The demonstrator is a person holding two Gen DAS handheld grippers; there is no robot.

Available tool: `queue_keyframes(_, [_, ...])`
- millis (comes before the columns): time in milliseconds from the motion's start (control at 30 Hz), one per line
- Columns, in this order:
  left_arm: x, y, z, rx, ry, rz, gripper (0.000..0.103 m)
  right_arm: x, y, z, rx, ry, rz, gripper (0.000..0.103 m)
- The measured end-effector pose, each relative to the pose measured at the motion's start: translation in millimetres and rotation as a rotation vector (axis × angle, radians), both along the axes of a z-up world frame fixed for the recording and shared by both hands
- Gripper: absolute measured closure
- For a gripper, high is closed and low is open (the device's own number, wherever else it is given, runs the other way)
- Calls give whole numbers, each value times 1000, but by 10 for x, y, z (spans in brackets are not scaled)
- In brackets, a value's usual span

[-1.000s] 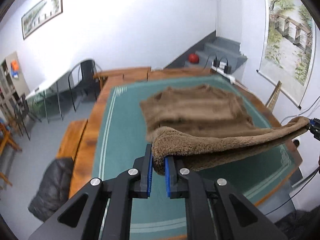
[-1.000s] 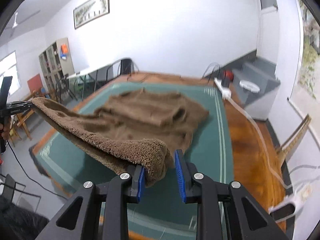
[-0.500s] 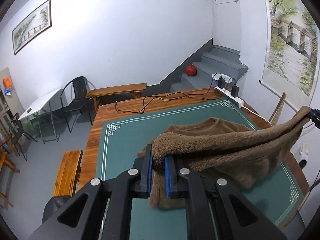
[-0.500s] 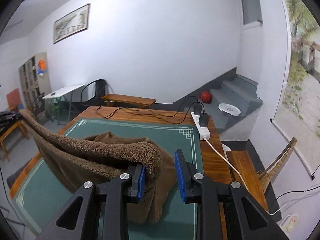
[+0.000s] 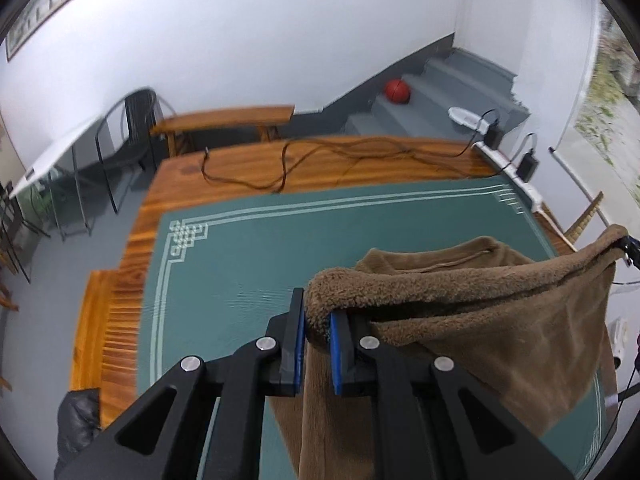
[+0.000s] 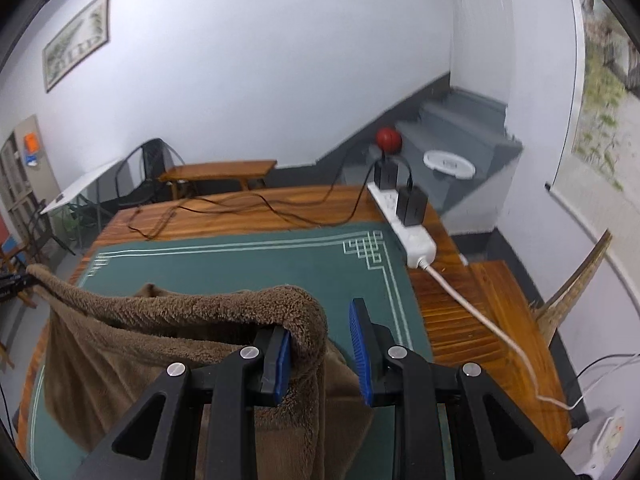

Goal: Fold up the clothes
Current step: 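Lift the hem with both grippers and fold it over toward the collar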

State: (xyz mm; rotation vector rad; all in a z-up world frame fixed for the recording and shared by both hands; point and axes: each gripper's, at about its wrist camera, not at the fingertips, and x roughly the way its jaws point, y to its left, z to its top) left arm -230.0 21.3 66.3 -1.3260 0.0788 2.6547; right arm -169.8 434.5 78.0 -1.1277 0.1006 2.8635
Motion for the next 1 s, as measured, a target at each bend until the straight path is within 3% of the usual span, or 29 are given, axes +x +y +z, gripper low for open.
queue_keyframes(300, [-702, 129, -787, -40, -132, 22, 91, -698, -41, -725, 44, -155, -39, 75])
queue_keyframes(567, [-922, 232, -1224, -67, -193, 24, 86, -945, 3, -1210, 54, -251, -61, 75])
queue_keyframes(600, [-925, 240, -1245, -80, -194, 22, 81, -955, 2, -1246, 53, -261, -59, 75])
queue_keyframes(667, [-923, 230, -1250, -119, -191, 33, 55, -966, 8, -1292, 43, -284, -53, 72])
queue_keyframes(700, [-924, 201, -1245, -127, -192, 41, 33, -966, 15, -1302, 35, -293, -51, 70])
queue_keyframes(733, [-925, 150, -1237, -120, -196, 49, 20, -959, 29, -1298, 23, -298, -50, 59])
queue_keyframes(767, [-926, 99, -1228, -113, -199, 58, 20, -947, 48, -1289, 9, -302, -48, 40])
queue_keyframes(833, [-912, -32, -1201, -34, -234, 55, 20, -893, 87, -1238, -19, -287, -47, 26])
queue_keyframes(933, [-793, -174, -1093, 90, -246, 25, 20, -766, 155, -1138, -83, -257, -23, 26])
queue_keyframes(1000, [-697, -205, -1015, 122, -229, -6, 20, -660, 207, -1055, -109, -232, -8, 26])
